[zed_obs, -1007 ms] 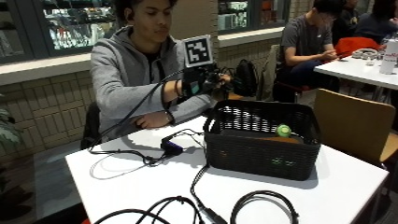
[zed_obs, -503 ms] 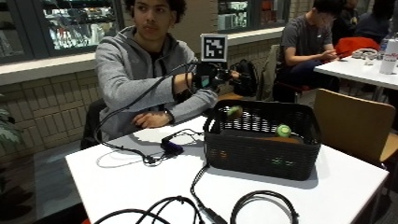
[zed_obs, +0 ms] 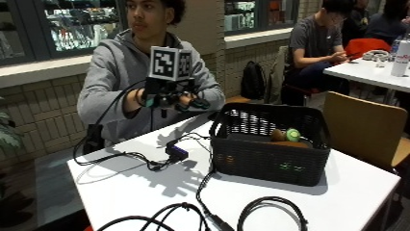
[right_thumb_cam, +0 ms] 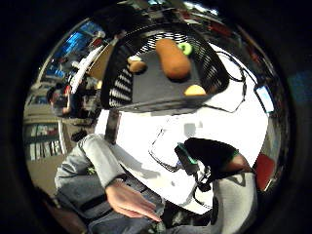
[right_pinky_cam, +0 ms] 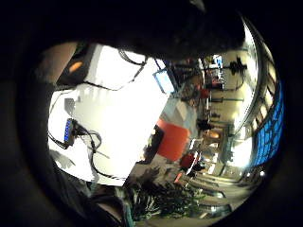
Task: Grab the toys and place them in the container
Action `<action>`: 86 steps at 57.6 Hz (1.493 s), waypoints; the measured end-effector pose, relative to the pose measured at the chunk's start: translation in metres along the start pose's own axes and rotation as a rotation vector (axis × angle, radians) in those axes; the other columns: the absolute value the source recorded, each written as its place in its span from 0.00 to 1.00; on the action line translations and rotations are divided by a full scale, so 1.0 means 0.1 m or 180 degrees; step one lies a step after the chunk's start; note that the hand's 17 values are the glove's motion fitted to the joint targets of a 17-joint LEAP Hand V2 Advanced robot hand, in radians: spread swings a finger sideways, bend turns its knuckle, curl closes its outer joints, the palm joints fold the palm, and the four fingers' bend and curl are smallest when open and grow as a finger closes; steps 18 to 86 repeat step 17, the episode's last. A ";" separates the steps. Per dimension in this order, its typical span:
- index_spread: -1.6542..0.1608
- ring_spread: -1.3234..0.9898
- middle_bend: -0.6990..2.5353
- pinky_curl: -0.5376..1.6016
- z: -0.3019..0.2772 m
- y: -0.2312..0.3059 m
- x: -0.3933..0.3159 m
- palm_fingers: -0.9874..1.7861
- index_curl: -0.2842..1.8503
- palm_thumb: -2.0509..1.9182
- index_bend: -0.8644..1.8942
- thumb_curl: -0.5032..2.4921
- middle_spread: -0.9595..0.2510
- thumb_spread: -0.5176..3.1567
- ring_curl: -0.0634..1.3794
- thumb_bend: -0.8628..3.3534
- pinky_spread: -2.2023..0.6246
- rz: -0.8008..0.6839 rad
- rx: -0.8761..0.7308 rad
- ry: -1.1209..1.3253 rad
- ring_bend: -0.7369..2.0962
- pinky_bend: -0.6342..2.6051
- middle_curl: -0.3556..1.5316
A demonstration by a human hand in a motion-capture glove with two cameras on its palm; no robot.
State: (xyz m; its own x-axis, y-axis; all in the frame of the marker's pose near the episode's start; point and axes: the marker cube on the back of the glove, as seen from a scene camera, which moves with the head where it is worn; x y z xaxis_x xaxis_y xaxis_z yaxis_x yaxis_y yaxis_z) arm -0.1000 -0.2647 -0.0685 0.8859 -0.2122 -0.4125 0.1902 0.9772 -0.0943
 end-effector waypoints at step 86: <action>0.81 0.56 0.26 0.41 0.46 0.73 0.73 0.32 0.30 0.59 0.39 0.27 0.82 0.50 0.15 0.20 0.78 0.0764 -0.0082 -0.0460 0.31 0.38 0.36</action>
